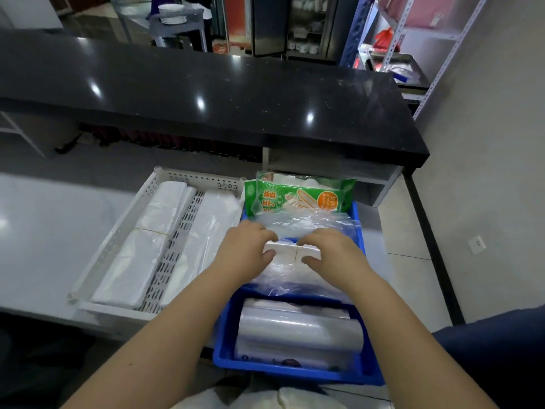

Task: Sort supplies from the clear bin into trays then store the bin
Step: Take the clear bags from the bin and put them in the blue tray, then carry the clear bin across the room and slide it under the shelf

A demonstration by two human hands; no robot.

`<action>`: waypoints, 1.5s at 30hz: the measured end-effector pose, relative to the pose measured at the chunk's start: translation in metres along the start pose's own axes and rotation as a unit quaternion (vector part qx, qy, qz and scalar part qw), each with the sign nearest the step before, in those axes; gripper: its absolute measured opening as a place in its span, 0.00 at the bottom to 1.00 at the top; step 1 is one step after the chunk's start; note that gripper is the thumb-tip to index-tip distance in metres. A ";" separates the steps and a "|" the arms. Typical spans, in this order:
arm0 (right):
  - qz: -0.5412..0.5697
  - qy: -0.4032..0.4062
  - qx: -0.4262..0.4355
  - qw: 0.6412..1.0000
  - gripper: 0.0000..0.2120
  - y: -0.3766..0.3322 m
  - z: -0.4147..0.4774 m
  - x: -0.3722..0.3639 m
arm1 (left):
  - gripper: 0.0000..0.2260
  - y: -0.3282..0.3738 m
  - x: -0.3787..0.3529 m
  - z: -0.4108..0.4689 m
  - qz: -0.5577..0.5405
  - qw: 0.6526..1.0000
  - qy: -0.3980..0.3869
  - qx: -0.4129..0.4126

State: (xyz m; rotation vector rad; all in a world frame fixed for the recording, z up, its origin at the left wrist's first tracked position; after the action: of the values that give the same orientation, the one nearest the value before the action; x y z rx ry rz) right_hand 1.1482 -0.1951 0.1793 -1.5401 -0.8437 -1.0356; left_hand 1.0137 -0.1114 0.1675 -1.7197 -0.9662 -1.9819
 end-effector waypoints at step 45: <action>-0.037 -0.200 0.564 0.801 0.21 -0.853 -0.120 -0.379 | 0.15 -0.512 0.137 -0.771 -0.021 0.769 0.186 0.611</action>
State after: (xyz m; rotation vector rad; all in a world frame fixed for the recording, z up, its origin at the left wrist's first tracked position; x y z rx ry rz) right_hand 0.2096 -0.1401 0.1526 -0.6544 -1.4610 -0.0866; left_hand 0.0893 -0.2519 0.1365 -0.5292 -1.5826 -1.0530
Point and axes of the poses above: each hand's wrist, its own z-axis towards the middle knuckle, its own x-axis out of the back of the hand, y = z × x, the point moved 7 cm from there along z, towards the middle knuckle
